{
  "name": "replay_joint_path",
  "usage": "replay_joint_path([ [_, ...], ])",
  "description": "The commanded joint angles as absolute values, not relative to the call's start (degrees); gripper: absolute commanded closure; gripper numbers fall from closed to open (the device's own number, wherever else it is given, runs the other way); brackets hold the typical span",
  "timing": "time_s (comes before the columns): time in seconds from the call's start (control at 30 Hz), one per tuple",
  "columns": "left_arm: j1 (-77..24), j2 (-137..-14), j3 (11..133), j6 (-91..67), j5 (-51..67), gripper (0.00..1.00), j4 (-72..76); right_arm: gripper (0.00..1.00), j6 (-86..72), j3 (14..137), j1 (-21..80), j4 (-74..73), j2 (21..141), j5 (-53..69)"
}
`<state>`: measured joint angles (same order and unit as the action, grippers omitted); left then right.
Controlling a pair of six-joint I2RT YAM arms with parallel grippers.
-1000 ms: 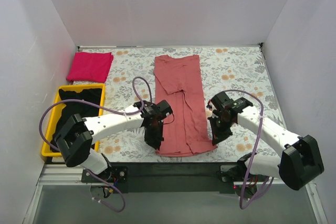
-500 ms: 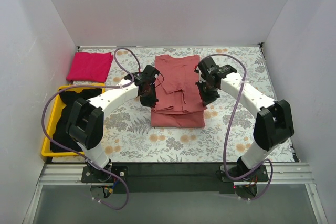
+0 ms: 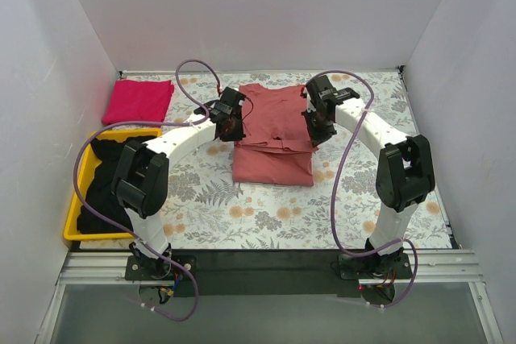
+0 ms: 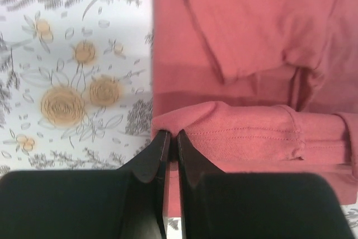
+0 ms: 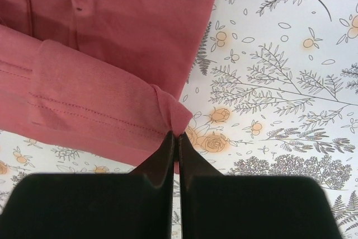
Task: Fold and stack the t-shirts
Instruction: Fold the tshirt
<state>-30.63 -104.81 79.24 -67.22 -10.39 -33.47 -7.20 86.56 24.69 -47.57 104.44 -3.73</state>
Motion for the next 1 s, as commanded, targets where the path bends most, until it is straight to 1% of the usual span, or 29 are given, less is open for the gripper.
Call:
replay_joint_path([
  [0.0, -30.0, -106.2, 82.4, -63.5, -13.4, 1.0, -28.7, 0.99, -6.3, 88.7, 23.4, -46.1, 104.8, -4.7],
  [0.53, -29.8, -114.4, 82.4, -62.8, -17.2, 0.99, -21.5, 0.99, -7.2, 86.1, 21.7, -35.5, 110.3, -5.7],
  [0.6, -29.8, -114.8, 82.5, -63.0, -17.5, 0.91, -21.2, 0.98, -7.6, 86.0, 21.5, -34.9, 110.6, -5.9],
  [0.63, -29.9, -114.7, 82.5, -63.1, -17.6, 0.87, -21.1, 0.94, -7.6, 86.0, 21.5, -34.9, 110.5, -6.1],
  [0.67, -29.9, -114.3, 82.5, -63.3, -17.5, 0.76, -21.2, 0.9, -7.6, 86.2, 21.6, -34.8, 109.9, -5.9],
  [0.73, -29.9, -112.8, 82.6, -63.4, -17.1, 0.65, -21.3, 0.79, -7.6, 86.7, 21.5, -34.8, 108.9, -6.0],
  [0.77, -29.9, -112.1, 82.5, -63.5, -16.8, 0.54, -21.3, 0.76, -7.8, 86.7, 21.6, -34.8, 107.6, -6.0],
  [0.8, -29.9, -110.2, 82.4, -63.5, -16.7, 0.47, -21.4, 0.73, -7.9, 86.7, 21.7, -34.8, 106.7, -6.1],
  [0.83, -30.1, -109.2, 81.7, -63.6, -16.7, 0.43, -21.4, 0.68, -8.2, 86.6, 21.9, -34.6, 105.8, -6.4],
  [0.87, -30.4, -107.9, 81.3, -63.8, -17.0, 0.4, -21.4, 0.65, -8.3, 86.4, 22.0, -34.4, 103.8, -6.5],
  [0.9, -30.6, -105.3, 80.8, -64.6, -17.0, 0.38, -22.0, 0.6, -8.3, 86.0, 22.3, -34.0, 102.7, -6.5],
  [0.97, -31.5, -102.3, 78.2, -65.8, -17.6, 0.38, -22.5, 0.59, -8.3, 84.3, 23.6, -32.0, 99.4, -5.2],
])
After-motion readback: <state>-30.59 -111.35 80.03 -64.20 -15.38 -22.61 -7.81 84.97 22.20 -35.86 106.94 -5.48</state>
